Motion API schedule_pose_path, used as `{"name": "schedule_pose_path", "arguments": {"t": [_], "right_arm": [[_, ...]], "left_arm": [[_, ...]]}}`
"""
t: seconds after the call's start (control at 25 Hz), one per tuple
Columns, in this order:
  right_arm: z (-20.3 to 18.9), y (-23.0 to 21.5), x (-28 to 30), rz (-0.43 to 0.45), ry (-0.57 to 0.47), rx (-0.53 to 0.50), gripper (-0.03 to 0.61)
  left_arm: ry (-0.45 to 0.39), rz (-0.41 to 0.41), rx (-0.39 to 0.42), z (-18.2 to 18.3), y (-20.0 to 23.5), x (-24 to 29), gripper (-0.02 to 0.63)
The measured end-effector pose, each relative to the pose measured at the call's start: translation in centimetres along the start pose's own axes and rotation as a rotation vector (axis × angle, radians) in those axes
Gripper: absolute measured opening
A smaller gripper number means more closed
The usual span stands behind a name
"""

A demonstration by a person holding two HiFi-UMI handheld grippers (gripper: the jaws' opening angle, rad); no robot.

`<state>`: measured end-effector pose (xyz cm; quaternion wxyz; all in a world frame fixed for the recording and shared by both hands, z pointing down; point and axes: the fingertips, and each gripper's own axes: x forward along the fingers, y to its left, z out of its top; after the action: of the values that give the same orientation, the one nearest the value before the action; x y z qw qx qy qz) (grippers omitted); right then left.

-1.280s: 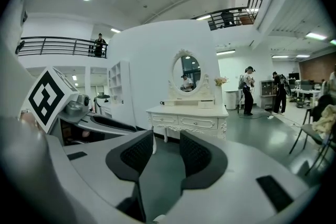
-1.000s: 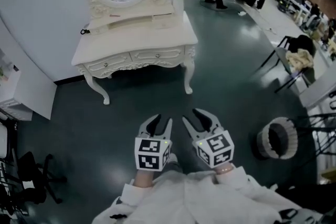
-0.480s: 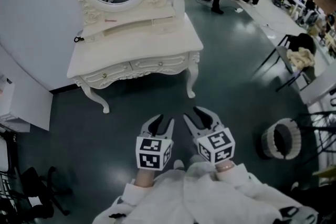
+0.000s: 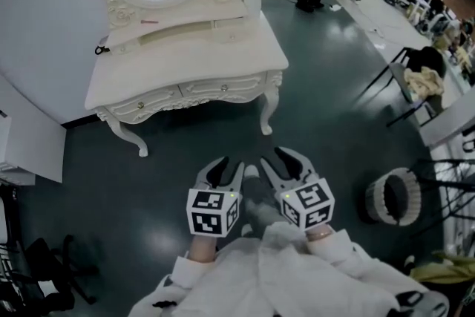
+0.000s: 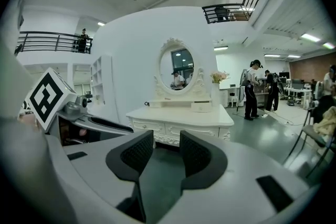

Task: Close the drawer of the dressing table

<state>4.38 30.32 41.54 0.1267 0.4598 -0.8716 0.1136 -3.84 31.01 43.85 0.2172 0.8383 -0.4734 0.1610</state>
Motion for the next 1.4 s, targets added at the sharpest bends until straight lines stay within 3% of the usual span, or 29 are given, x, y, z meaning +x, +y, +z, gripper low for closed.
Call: {"name": "schedule_pose_path", "arguments": {"t": [0.32, 1.08, 1.4], "right_arm": [[2.3, -2.5, 5.4, 0.037, -0.011, -0.018, 0.133], [10.2, -14.8, 21.4, 0.107, -0.014, -0.065, 0.133], [10.6, -17.7, 24.9, 0.118, 0.007, -0.054, 0.133]], "left_arm": [[-0.007, 0.041, 0.012, 2.7, 3.6, 3.4, 0.12], [-0.047, 0.097, 0.025, 15.8, 12.1, 18.7, 0.12], [-0.024, 0.107, -0.005, 17.2, 14.2, 22.2, 0.121]]}}
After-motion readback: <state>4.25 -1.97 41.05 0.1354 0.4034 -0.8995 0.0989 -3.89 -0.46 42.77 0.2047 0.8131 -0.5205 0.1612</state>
